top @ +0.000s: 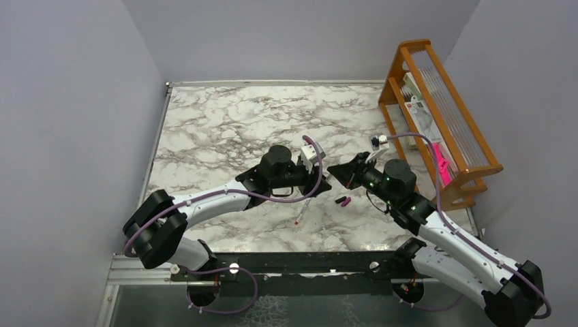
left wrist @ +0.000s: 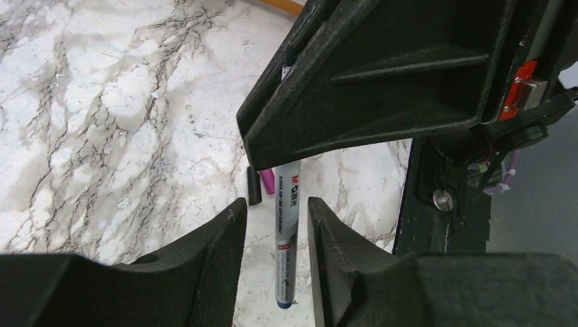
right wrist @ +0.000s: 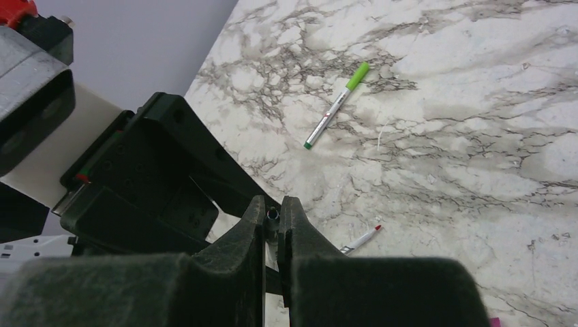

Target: Insert the pens into the pen caps

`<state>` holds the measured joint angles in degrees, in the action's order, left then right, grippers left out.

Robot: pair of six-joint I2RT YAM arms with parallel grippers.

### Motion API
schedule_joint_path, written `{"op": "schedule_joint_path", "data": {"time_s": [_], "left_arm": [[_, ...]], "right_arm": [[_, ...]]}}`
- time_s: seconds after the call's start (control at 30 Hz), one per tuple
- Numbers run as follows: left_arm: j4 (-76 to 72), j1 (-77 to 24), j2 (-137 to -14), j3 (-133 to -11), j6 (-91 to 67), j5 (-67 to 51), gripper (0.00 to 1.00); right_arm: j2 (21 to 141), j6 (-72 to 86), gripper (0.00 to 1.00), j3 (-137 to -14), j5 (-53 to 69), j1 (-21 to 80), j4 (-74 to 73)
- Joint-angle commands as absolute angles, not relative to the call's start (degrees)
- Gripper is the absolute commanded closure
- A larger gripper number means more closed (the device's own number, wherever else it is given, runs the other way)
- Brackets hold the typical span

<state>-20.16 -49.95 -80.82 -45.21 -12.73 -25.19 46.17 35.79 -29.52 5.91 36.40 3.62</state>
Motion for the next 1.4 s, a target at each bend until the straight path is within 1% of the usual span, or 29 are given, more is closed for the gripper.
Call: {"op": "schedule_joint_path", "data": {"time_s": [0.0, 0.07, 0.23, 0.27, 0.3, 0.37, 0.4, 0.5, 0.53, 0.6, 0.63, 0.7, 0.73, 0.77, 0.8, 0.83, 0.9, 0.93, 1.0, 1.13, 1.23, 1.37], "left_arm": [[-22.54, -50.33, -81.34, -46.11, -12.96, -26.43, 0.60], [-22.82, -50.41, -81.46, -46.06, -13.20, -26.03, 0.65], [-23.60, -50.46, -80.97, -45.89, -13.70, -25.49, 0.69], [-23.78, -50.45, -80.93, -45.98, -13.75, -25.62, 0.71], [-24.00, -50.50, -80.94, -46.02, -13.79, -25.89, 0.77], [-24.23, -50.46, -81.15, -46.10, -13.88, -26.41, 0.95], [-24.25, -50.53, -81.27, -46.14, -13.89, -26.61, 1.00], [-24.26, -50.52, -81.37, -45.79, -13.89, -26.15, 1.00], [-24.25, -50.49, -81.26, -45.56, -13.89, -25.33, 1.00], [-24.21, -50.50, -80.80, -45.02, -13.80, -22.74, 1.00], [-24.05, -50.41, -80.57, -44.76, -13.92, -20.82, 1.00], [-23.64, -50.17, -80.19, -44.08, -14.02, -17.51, 1.00], [-23.41, -49.91, -80.04, -43.78, -14.21, -15.16, 1.00], [-23.38, -49.63, -79.95, -43.32, -14.44, -13.20, 1.00], [-23.38, -49.51, -79.74, -42.92, -14.57, -11.20, 1.00], [-23.34, -49.30, -79.51, -42.51, -14.59, -9.61, 1.00], [-22.94, -49.08, -78.92, -41.99, -14.30, -7.69, 1.00], [-22.72, -49.03, -78.62, -41.77, -14.10, -7.20, 1.00], [-22.68, -48.99, -78.18, -41.26, -14.23, -5.87, 1.00], [-22.68, -48.83, -78.84, -41.35, -15.06, -3.88, 1.00], [-22.64, -48.84, -79.40, -41.53, -15.60, -3.09, 1.00], [-21.84, -48.64, -79.20, -41.38, -15.91, -1.61, 1.00]], "right_arm": [[45.98, 37.63, 0.99, -29.47, 9.02, 36.70, 7.33], [46.09, 38.10, 0.99, -29.09, 9.74, 36.66, 8.05], [45.81, 39.51, 0.99, -27.94, 11.04, 36.69, 9.30], [45.62, 39.89, 0.99, -27.52, 11.26, 36.73, 9.58], [45.47, 40.28, 0.99, -27.18, 11.47, 36.70, 9.93], [45.14, 40.59, 0.99, -26.78, 11.59, 36.67, 10.21], [44.97, 40.56, 0.99, -26.77, 11.48, 36.61, 10.08], [44.33, 40.36, 0.99, -27.09, 10.35, 36.64, 8.88], [44.11, 40.34, 0.92, -27.36, 9.26, 36.67, 7.37], [43.33, 40.81, 0.66, -28.38, 5.40, 36.68, 3.41], [42.88, 41.31, 0.57, -28.94, 2.59, 36.67, 0.84], [41.94, 43.08, 0.46, -29.38, -3.61, 36.65, -3.34], [41.60, 45.21, 0.24, -29.13, -7.51, 36.65, -6.34], [41.39, 49.05, 0.15, -28.42, -12.19, 36.65, -9.54], [41.24, 52.47, 0.14, -27.55, -16.07, 36.65, -12.15], [41.21, 52.89, 0.15, -26.95, -17.79, 36.65, -13.41], [42.30, 53.75, 0.22, -27.21, -19.11, 36.65, -18.32], [43.81, 55.93, 0.23, -28.46, -19.42, 36.65, -21.55], [48.80, 56.92, 0.24, -31.51, -20.25, 36.63, -28.17], [63.05, 60.81, 0.25, -38.92, -22.14, 37.17, -40.70], [68.81, 62.98, 0.26, -39.87, -23.57, 38.28, -41.36], [67.94, 67.74, 0.35, -36.88, -22.12, 38.32, -37.97]]}}
